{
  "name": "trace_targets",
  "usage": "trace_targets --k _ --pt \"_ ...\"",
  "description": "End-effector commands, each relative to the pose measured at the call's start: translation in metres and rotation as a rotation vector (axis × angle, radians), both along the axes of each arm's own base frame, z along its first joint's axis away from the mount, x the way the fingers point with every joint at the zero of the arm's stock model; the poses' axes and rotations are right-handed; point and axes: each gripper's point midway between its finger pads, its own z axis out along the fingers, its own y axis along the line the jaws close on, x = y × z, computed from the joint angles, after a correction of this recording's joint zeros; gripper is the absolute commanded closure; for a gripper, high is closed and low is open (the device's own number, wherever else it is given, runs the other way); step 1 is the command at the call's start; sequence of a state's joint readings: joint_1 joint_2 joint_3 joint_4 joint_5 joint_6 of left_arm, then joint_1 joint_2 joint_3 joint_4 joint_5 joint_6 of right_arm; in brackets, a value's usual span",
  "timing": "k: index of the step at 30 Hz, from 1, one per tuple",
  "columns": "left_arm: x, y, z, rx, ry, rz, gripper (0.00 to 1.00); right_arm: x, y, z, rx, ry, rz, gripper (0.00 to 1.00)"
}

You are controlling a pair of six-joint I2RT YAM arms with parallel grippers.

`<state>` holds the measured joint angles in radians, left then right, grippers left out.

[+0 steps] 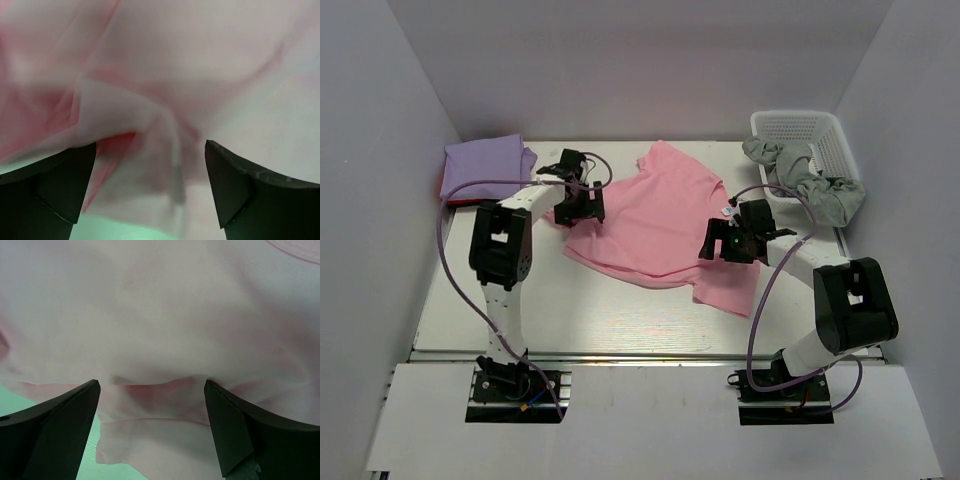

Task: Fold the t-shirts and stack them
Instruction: Flatten out the tshirt

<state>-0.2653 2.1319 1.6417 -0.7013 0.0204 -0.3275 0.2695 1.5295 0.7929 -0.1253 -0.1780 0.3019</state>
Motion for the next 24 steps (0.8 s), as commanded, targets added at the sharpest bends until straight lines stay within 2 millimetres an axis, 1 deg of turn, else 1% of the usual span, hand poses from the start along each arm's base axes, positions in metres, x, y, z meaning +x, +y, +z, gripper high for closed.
trace_targets --k 1,2,3,4,5,6,7,8,9,10,11,12,13,15,16,17,18,19,20,21,22,23,24 --pt "-0.016 0.009 0.065 -0.031 -0.15 0.028 0.0 0.009 0.002 0.016 0.007 -0.055 0.021 0.1" --pt "-0.021 0.01 0.072 -0.043 -0.175 0.036 0.0 0.005 0.003 0.014 0.007 -0.047 0.026 0.1" --pt "-0.02 0.01 0.08 -0.058 -0.226 0.036 0.0 0.007 0.003 0.017 0.009 -0.062 0.026 0.1" --pt "-0.034 0.013 0.071 -0.058 -0.209 0.045 0.0 0.006 0.003 0.016 0.012 -0.06 0.025 0.1" --pt "-0.039 0.015 0.084 -0.069 -0.245 0.045 0.0 0.002 0.004 0.013 0.019 -0.047 0.035 0.1" --pt "-0.045 0.016 0.083 -0.068 -0.241 0.045 0.0 0.001 0.006 0.012 0.022 -0.045 0.041 0.1" --pt "-0.053 0.018 0.075 -0.066 -0.218 0.053 0.0 0.0 0.005 0.011 0.028 -0.037 0.043 0.1" --pt "-0.057 0.019 0.07 -0.062 -0.205 0.053 0.0 -0.002 0.009 0.011 0.037 -0.033 0.056 0.1" --pt "-0.057 0.021 0.07 -0.057 -0.216 0.058 0.0 -0.003 0.008 0.01 0.036 -0.031 0.056 0.1" --pt "-0.06 0.021 0.066 -0.054 -0.206 0.058 0.0 -0.002 0.008 0.009 0.036 -0.029 0.057 0.1" --pt "-0.059 0.027 0.058 -0.036 -0.201 0.06 0.0 -0.003 0.009 0.01 0.038 -0.029 0.06 0.1" --pt "-0.056 0.027 0.056 -0.032 -0.207 0.051 0.0 -0.002 0.009 0.01 0.034 -0.032 0.065 0.1" --pt "-0.054 0.029 0.046 -0.013 -0.191 0.048 0.06 -0.002 0.008 0.012 0.035 -0.032 0.063 0.1" --pt "-0.041 0.026 0.048 -0.01 -0.203 0.037 0.13 0.0 0.009 0.014 0.035 -0.039 0.069 0.1" --pt "-0.038 0.025 0.045 -0.007 -0.193 0.037 0.16 -0.002 0.009 0.014 0.038 -0.038 0.068 0.1" --pt "-0.041 0.024 0.032 -0.001 -0.144 0.022 0.2 -0.001 0.01 0.015 0.039 -0.041 0.069 0.1" --pt "-0.038 0.023 0.031 0.001 -0.138 0.022 0.24 -0.001 0.01 0.017 0.038 -0.047 0.069 0.1" --pt "-0.039 0.025 0.027 0.015 -0.123 0.026 0.34 -0.003 0.008 0.015 0.035 -0.038 0.06 0.1" --pt "-0.047 0.027 0.016 0.024 -0.073 0.035 0.37 -0.002 0.008 0.016 0.036 -0.042 0.06 0.1" --pt "-0.045 0.031 0.019 0.043 -0.076 0.044 0.39 -0.004 0.008 0.015 0.033 -0.039 0.064 0.1" --pt "-0.048 0.033 0.014 0.053 -0.057 0.061 0.41 -0.005 0.007 0.014 0.031 -0.035 0.061 0.1" --pt "-0.048 0.033 0.014 0.053 -0.057 0.061 0.41 -0.005 0.007 0.014 0.031 -0.033 0.063 0.1" --pt "-0.054 0.035 0.008 0.059 -0.038 0.061 0.42 -0.005 0.007 0.014 0.032 -0.031 0.063 0.1"
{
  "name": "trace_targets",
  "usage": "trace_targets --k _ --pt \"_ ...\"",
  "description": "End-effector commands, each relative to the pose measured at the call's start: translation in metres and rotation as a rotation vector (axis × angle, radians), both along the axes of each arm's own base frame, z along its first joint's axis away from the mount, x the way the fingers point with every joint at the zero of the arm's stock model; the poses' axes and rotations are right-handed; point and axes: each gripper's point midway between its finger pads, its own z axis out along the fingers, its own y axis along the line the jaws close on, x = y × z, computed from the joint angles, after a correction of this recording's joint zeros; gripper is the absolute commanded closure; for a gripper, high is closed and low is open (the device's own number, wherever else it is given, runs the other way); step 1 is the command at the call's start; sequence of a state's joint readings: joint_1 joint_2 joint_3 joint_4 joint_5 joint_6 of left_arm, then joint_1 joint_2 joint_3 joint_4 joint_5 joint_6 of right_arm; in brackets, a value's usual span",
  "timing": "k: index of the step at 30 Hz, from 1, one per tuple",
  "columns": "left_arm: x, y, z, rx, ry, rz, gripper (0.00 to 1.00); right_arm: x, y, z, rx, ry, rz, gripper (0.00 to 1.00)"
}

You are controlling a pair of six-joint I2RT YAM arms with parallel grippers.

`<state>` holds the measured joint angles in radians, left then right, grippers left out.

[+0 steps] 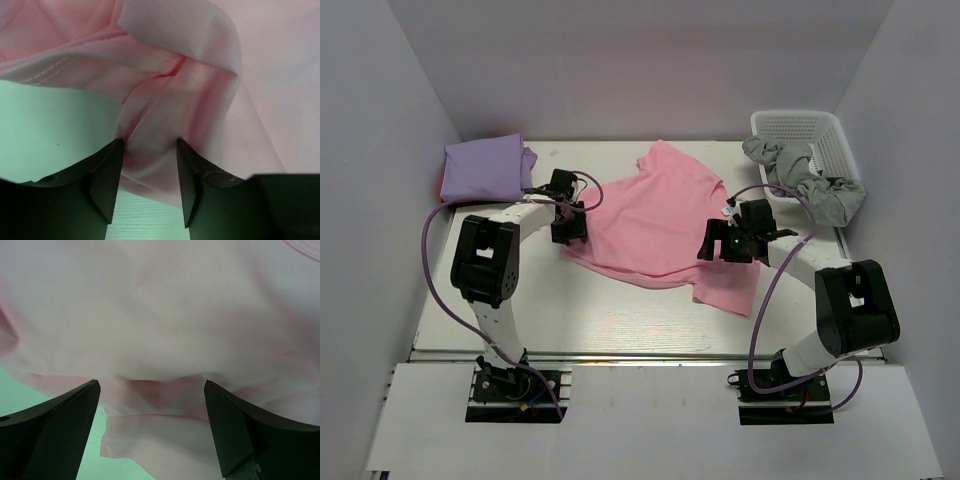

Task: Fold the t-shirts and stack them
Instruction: Flatten out the tshirt

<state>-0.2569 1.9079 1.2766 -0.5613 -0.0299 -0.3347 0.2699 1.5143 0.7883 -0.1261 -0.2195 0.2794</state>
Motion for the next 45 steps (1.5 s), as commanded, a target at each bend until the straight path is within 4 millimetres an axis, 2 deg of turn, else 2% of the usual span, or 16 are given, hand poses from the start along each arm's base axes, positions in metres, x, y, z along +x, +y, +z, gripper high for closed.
trace_targets --k 1,5,6,7,15,19,24,29,30,31,32,34,37,38,40,45 --pt "0.003 0.006 0.023 0.009 -0.042 0.034 0.44 -0.001 0.002 0.009 0.008 -0.023 0.02 0.1" --pt "0.0 0.007 0.03 0.002 -0.069 0.035 0.72 -0.002 0.003 0.007 0.013 -0.018 0.021 0.1" --pt "0.0 0.007 0.03 0.002 -0.069 0.035 0.93 -0.003 0.003 0.006 0.013 -0.015 0.024 0.1" --pt "-0.002 0.006 0.03 -0.008 -0.066 0.03 1.0 -0.003 0.004 0.006 0.017 -0.018 0.023 0.1" --pt "-0.005 0.005 0.058 -0.034 -0.132 0.026 1.0 -0.007 0.004 0.006 0.025 -0.019 0.031 0.1" --pt "0.001 -0.015 0.087 -0.093 -0.177 -0.029 1.0 -0.008 0.005 0.007 0.034 -0.026 0.041 0.1" --pt "0.014 -0.033 0.09 -0.16 -0.177 -0.078 1.0 -0.009 0.006 0.008 0.043 -0.04 0.047 0.1" --pt "0.041 -0.075 0.083 -0.287 -0.168 -0.183 1.0 -0.009 0.007 0.008 0.045 -0.045 0.056 0.1" --pt "0.053 -0.09 0.094 -0.322 -0.199 -0.226 1.0 -0.008 0.007 0.009 0.046 -0.048 0.056 0.1" --pt "0.056 -0.1 0.074 -0.327 -0.153 -0.24 1.0 -0.008 0.007 0.008 0.045 -0.046 0.059 0.1" --pt "0.073 -0.107 0.088 -0.343 -0.188 -0.252 1.0 -0.007 0.006 0.007 0.043 -0.048 0.056 0.1" --pt "0.08 -0.128 0.081 -0.356 -0.171 -0.297 1.0 -0.007 0.006 0.007 0.04 -0.042 0.055 0.1" --pt "0.096 -0.14 0.063 -0.342 -0.119 -0.308 0.71 -0.007 0.006 0.004 0.04 -0.034 0.052 0.1" --pt "0.1 -0.139 0.058 -0.33 -0.099 -0.3 0.42 -0.008 0.006 0.003 0.037 -0.027 0.053 0.1" --pt "0.102 -0.14 0.063 -0.327 -0.108 -0.309 0.02 -0.007 0.007 0.003 0.042 -0.03 0.058 0.1" --pt "0.094 -0.108 0.083 -0.194 -0.173 -0.239 0.0 -0.007 0.01 0.005 0.055 -0.029 0.077 0.1"
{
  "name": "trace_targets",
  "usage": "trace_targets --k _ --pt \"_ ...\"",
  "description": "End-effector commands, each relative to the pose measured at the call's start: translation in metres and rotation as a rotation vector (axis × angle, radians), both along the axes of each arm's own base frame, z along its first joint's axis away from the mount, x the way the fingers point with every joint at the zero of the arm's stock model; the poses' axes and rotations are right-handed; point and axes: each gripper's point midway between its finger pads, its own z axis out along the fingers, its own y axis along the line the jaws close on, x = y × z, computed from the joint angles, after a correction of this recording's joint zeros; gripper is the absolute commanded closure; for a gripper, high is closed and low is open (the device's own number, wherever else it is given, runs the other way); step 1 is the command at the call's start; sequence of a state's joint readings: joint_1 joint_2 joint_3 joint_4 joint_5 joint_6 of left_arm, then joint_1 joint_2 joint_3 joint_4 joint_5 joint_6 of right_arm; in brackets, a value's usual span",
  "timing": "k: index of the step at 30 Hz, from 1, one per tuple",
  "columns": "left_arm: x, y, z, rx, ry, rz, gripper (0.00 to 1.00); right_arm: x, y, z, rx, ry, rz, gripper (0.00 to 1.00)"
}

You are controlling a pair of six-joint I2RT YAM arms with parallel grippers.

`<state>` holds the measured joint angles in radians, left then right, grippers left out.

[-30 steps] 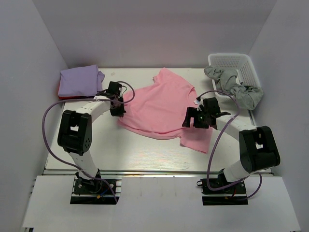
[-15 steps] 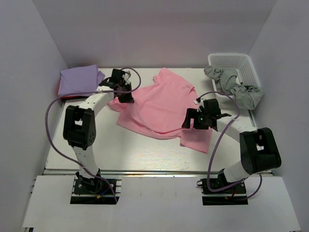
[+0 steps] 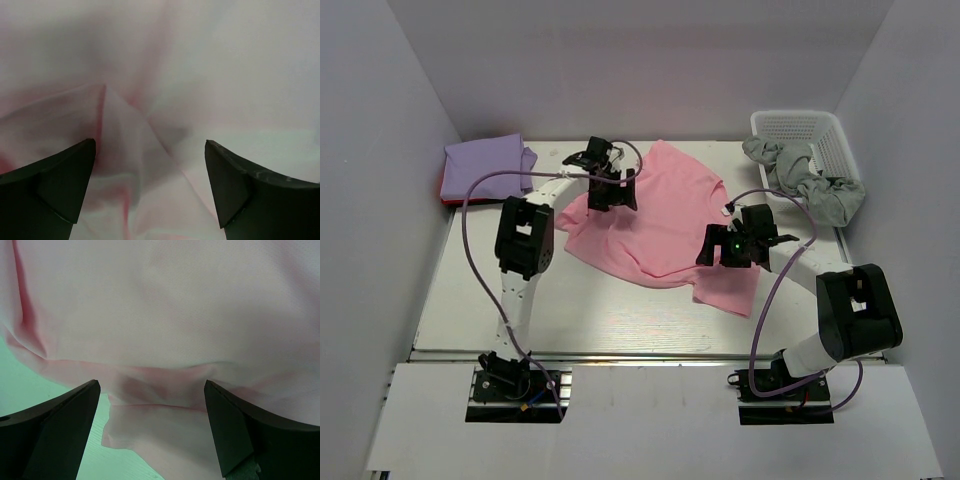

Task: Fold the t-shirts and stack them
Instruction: Flatten out the tshirt

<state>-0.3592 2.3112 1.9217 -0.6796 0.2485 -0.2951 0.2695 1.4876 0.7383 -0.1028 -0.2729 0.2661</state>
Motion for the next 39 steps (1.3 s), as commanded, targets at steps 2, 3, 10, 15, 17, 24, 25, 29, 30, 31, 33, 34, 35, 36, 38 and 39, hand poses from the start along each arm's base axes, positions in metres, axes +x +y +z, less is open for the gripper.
trace_targets --k 2,3,10,15,17,24,25,29,30,31,33,34,35,36,38,39 --pt "-0.019 0.042 0.076 0.098 -0.155 0.087 0.0 0.005 0.005 0.006 0.018 -0.031 0.04 0.1" --pt "-0.023 0.048 0.081 0.106 -0.184 0.101 0.0 0.006 0.007 0.009 0.023 -0.041 0.043 0.1" --pt "-0.076 0.109 0.053 0.234 -0.166 0.23 0.05 0.006 0.005 0.006 0.018 -0.04 0.048 0.1" --pt "-0.071 0.107 0.025 0.216 -0.149 0.161 0.19 0.004 0.009 0.004 0.029 -0.026 0.06 0.1" --pt "-0.067 0.108 0.019 0.216 -0.152 0.142 0.26 0.004 0.009 0.006 0.03 -0.029 0.062 0.1" --pt "-0.06 0.116 0.008 0.205 -0.17 0.101 0.34 0.002 0.006 0.006 0.013 -0.035 0.056 0.1" --pt "-0.063 0.116 0.007 0.188 -0.156 0.096 0.34 0.002 0.005 0.006 0.011 -0.03 0.052 0.1" --pt "-0.069 0.113 -0.002 0.14 -0.116 0.063 0.35 0.002 0.005 0.006 0.009 -0.034 0.05 0.1" --pt "-0.071 0.108 -0.004 0.115 -0.114 0.048 0.38 0.002 0.005 0.005 0.009 -0.029 0.051 0.1" --pt "-0.074 0.1 -0.007 0.075 -0.095 0.021 0.38 0.004 0.005 0.007 0.01 -0.035 0.049 0.1" --pt "-0.076 0.1 -0.01 0.06 -0.083 0.009 0.41 0.003 0.004 0.006 0.006 -0.031 0.051 0.1" --pt "-0.078 0.098 -0.016 0.049 -0.065 0.0 0.43 0.003 0.004 0.006 0.009 -0.034 0.049 0.1" --pt "-0.079 0.096 -0.015 0.039 -0.063 -0.006 0.46 0.002 0.004 0.006 0.005 -0.034 0.049 0.1" --pt "-0.078 0.098 -0.017 0.028 -0.05 -0.004 0.51 0.003 0.003 0.008 0.005 -0.04 0.048 0.1" --pt "-0.081 0.096 -0.017 0.021 -0.039 -0.009 0.51 0.002 0.003 0.006 0.002 -0.035 0.047 0.1" --pt "-0.081 0.096 -0.017 0.021 -0.039 -0.009 0.52 0.003 0.003 0.008 0.005 -0.042 0.048 0.1"
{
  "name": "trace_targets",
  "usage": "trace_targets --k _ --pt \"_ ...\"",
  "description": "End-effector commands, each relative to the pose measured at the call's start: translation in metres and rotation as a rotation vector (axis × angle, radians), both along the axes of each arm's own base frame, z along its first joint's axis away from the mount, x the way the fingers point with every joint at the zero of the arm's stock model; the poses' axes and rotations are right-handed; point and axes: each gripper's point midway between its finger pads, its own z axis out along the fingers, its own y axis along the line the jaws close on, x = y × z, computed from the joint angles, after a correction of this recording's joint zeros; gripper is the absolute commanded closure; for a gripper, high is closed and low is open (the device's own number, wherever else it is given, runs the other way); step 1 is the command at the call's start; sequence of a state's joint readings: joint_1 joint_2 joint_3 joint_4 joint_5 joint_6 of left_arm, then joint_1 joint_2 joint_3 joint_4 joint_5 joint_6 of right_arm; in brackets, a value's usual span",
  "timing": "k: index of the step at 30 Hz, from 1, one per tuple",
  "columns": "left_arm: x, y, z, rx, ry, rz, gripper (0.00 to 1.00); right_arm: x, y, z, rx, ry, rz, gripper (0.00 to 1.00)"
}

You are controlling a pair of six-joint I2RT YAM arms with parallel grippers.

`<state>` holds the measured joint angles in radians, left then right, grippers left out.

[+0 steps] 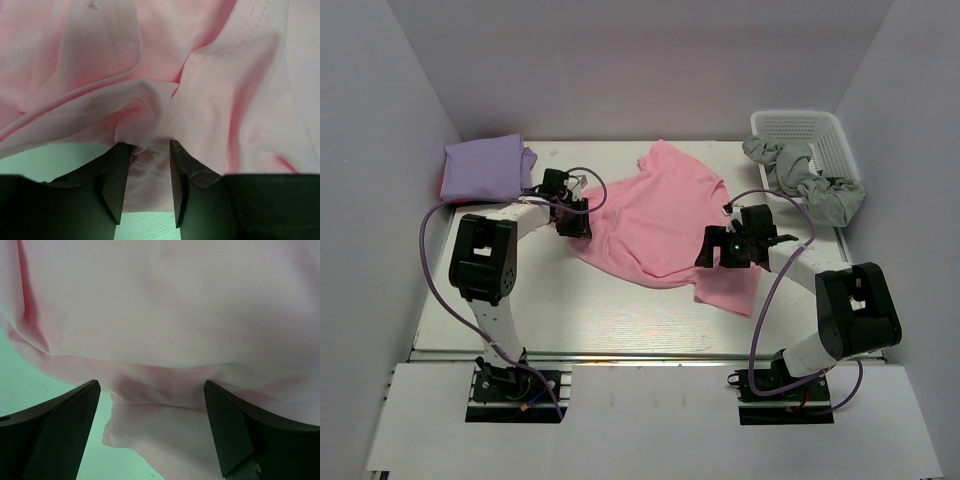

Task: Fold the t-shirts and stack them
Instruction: Flatten out the tshirt

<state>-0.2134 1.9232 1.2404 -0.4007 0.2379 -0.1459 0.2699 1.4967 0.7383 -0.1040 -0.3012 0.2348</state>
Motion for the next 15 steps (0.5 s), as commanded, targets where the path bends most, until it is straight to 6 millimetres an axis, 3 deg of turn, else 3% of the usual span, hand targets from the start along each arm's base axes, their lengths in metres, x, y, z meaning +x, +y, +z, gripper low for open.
trace_targets --k 1,4,9,13,15 --pt "-0.005 -0.007 0.004 -0.051 0.015 -0.037 0.56 0.005 0.0 0.009 0.001 -0.04 0.007 0.1" --pt "-0.008 -0.004 0.003 -0.056 0.031 -0.032 0.64 0.005 0.001 0.01 0.002 -0.045 0.012 0.1" --pt "-0.015 -0.003 0.016 -0.065 0.009 -0.025 0.69 0.006 0.001 0.01 0.008 -0.044 0.008 0.1" --pt "-0.023 -0.002 0.025 -0.07 0.004 -0.018 0.96 0.009 0.004 0.012 0.021 -0.062 0.015 0.1" --pt "-0.026 -0.003 0.034 -0.082 -0.014 -0.023 1.0 0.004 0.003 0.008 0.019 -0.037 0.016 0.1"
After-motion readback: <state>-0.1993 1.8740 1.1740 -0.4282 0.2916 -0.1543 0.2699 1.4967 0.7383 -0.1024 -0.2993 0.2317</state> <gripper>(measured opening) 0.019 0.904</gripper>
